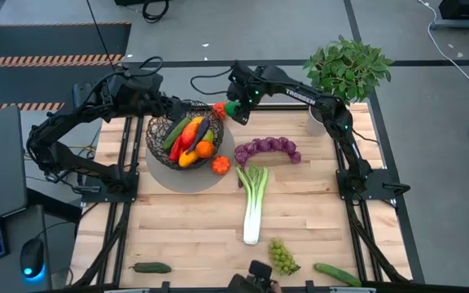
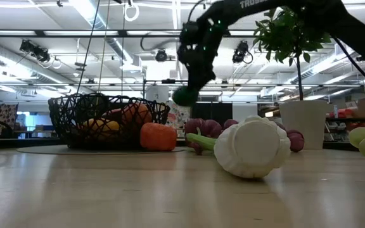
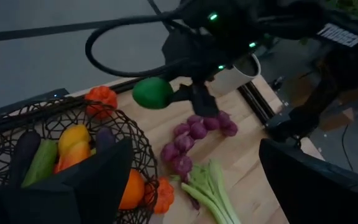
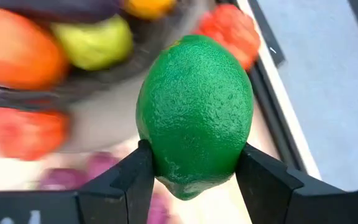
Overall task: Build produce basket
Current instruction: Put the green lime into the wire basket, then put the orange pumpkin into the wire basket
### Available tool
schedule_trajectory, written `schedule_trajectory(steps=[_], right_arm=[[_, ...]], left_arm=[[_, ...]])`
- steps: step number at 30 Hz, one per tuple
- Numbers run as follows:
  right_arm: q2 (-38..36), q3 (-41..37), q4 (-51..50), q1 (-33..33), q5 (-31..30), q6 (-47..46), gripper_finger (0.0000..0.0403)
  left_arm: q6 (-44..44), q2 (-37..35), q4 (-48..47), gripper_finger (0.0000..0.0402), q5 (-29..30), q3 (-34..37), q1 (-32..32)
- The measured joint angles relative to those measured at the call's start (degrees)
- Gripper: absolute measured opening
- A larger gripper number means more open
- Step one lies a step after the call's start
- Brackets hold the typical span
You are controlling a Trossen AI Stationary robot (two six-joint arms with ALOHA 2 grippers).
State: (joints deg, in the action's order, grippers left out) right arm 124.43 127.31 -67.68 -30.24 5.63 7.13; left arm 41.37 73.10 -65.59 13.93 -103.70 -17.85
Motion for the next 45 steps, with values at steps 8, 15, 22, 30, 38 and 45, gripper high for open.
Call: schedule_trajectory(steps=[8,15,22,30,38,45], right_arm=[[0.0,3.5,3.5,5.2,6.4,-3.3,0.0207],[0.1,3.5,7.8,8.9,6.3,-4.7,0.0220],[0.3,1.3,7.9,10.1,-0.3,-2.6,0.0310],[0.3,0.8,9.8,7.5,-12.9,-0.3,0.0371],[1.1,0.8,16.3,-2.8,-10.4,-11.0,0.0352],[5.9,0.7,15.8,-7.9,-1.0,-17.5,0.0346]], left_arm=[[-0.5,0.0,0.2,0.0357,2.9,0.0,0.0],[-0.4,0.0,0.2,0.0357,3.0,0.0,0.0],[0.0,0.0,0.1,0.0357,2.9,0.0,0.0],[0.9,0.0,-0.3,0.0357,2.9,0.0,0.1],[1.7,0.0,-2.0,0.0357,2.9,0.0,0.1],[2.2,0.0,-2.1,0.0357,2.9,0.1,0.0]])
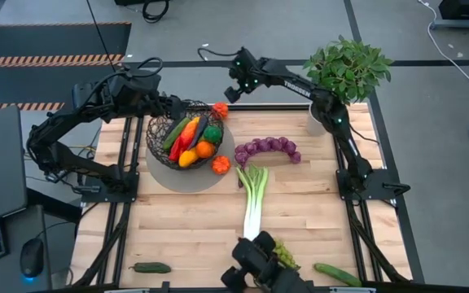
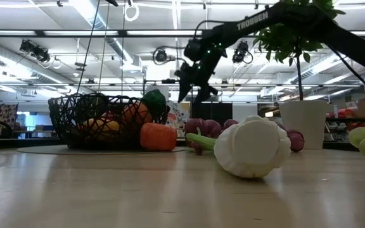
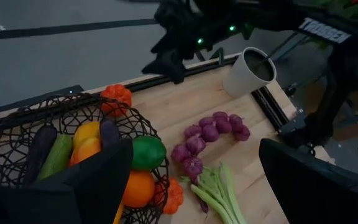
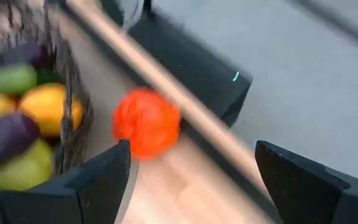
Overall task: Build produce basket
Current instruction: Put the orange pumpkin into the wire basket
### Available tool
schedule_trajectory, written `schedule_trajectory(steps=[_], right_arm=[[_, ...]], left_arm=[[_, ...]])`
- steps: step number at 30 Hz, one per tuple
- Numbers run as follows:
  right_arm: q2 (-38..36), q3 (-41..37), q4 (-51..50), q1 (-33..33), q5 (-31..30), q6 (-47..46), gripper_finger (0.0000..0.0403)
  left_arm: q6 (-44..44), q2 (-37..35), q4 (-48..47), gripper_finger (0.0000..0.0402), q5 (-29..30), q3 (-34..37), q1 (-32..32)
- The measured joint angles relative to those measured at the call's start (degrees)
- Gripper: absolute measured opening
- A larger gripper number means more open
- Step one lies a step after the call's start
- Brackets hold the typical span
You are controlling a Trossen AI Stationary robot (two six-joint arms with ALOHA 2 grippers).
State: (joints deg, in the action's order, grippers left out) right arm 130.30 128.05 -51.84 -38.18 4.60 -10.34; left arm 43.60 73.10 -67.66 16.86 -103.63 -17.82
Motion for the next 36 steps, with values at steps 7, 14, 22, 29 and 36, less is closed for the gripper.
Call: schedule_trajectory(steps=[7,14,22,29,36], right_arm=[[3.5,0.2,2.4,0.1,2.0,-3.8,0.0346],[6.0,0.2,11.5,0.9,7.4,-15.0,0.0346],[8.5,0.2,11.2,1.3,9.7,-20.6,0.0346],[10.3,0.2,10.4,1.3,10.1,-21.1,0.0346],[11.1,0.2,12.0,1.6,9.2,-20.6,0.0346]], left_arm=[[1.0,0.0,-0.1,0.0357,0.2,0.0,0.0],[2.3,0.5,-0.5,0.0357,0.5,0.0,0.0],[3.9,0.5,-0.5,0.0357,1.3,0.0,0.0],[4.0,0.5,-0.5,0.0357,1.8,0.0,0.0],[5.5,0.5,-0.5,0.0357,2.2,0.0,0.0]])
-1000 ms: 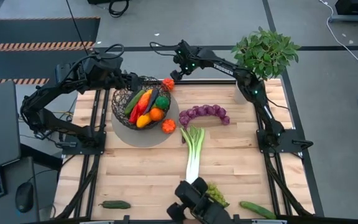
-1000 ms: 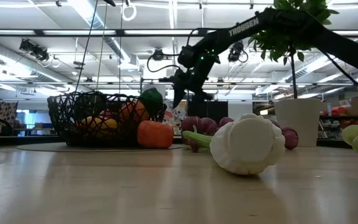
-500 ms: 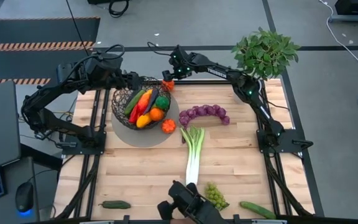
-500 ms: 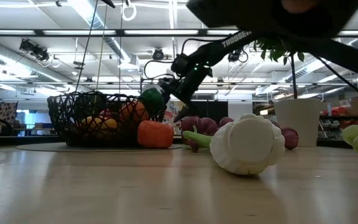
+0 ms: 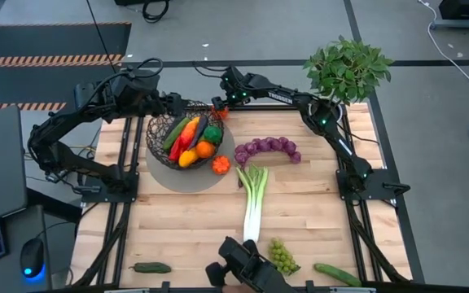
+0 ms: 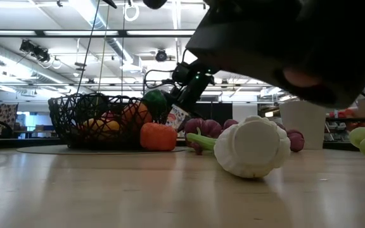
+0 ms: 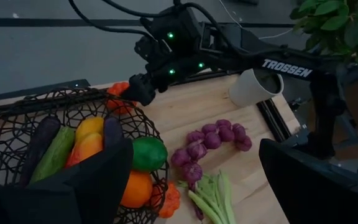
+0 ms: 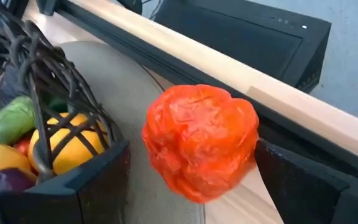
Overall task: Build produce basket
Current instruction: Put the orange pumpkin into the wire basket
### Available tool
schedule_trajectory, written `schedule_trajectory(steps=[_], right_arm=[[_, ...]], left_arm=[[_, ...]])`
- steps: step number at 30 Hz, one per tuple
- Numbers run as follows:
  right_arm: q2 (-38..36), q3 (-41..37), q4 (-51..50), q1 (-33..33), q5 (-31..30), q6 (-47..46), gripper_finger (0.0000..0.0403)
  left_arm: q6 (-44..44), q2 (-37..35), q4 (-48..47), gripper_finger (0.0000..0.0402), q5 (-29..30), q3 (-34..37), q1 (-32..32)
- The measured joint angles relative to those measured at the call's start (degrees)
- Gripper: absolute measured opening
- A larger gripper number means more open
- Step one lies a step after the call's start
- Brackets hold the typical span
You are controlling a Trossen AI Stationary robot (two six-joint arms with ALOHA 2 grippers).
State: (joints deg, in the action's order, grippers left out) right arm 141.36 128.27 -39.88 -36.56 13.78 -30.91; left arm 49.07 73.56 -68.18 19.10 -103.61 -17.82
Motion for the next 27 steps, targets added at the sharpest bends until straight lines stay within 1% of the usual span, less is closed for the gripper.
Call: schedule_trajectory(steps=[11,14,17,23,27], right_arm=[[0.2,0.0,0.7,0.0,-0.8,1.2,0.0345],[0.2,0.0,-0.1,0.0,-0.8,1.7,0.0333],[0.2,0.0,-0.4,0.1,-0.4,2.2,0.0300],[0.2,0.0,0.0,0.3,-0.3,2.9,0.0214],[0.2,0.0,-0.3,0.3,-0.4,4.9,0.0159]], left_arm=[[0.3,0.0,0.5,0.0357,0.0,0.0,0.0],[-0.4,0.0,0.6,0.0357,0.0,0.0,0.0],[-0.6,0.0,0.6,0.0357,0.0,0.0,0.0],[-0.9,0.0,0.7,0.0357,0.0,0.0,0.0],[-0.8,0.0,0.7,0.0357,0.0,0.0,0.0]])
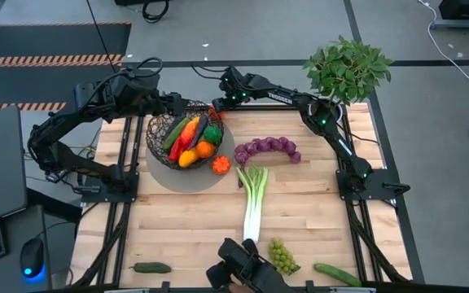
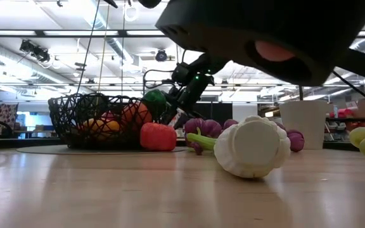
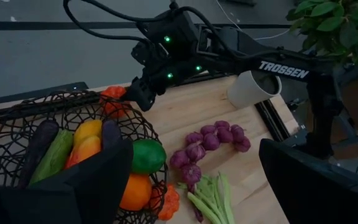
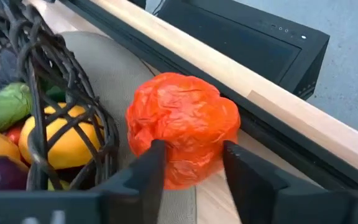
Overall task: Build produce basket
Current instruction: Put the orange pumpkin into the wire basket
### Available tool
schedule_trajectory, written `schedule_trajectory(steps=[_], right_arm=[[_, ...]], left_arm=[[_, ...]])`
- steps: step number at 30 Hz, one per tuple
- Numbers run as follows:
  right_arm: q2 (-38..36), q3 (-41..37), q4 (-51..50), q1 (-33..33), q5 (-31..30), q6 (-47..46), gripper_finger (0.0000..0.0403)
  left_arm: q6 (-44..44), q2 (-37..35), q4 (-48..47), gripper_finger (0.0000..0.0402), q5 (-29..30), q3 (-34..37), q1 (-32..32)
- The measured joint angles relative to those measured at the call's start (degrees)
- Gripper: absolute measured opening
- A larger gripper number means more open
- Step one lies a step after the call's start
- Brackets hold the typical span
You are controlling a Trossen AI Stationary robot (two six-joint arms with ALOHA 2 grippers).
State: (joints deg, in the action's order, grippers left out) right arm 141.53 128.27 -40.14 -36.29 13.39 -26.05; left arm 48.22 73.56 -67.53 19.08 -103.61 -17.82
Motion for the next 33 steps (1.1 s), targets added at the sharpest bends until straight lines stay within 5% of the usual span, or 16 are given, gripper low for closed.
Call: schedule_trajectory(steps=[19,33], right_arm=[[0.0,0.0,-4.9,-1.7,1.2,3.8,0.0006],[-2.2,0.0,-5.4,-5.5,15.7,1.1,0.0140]], left_arm=[[0.0,0.0,0.0,0.0357,0.0,0.0,0.1],[0.0,0.0,0.0,0.0357,0.0,-0.1,0.1]])
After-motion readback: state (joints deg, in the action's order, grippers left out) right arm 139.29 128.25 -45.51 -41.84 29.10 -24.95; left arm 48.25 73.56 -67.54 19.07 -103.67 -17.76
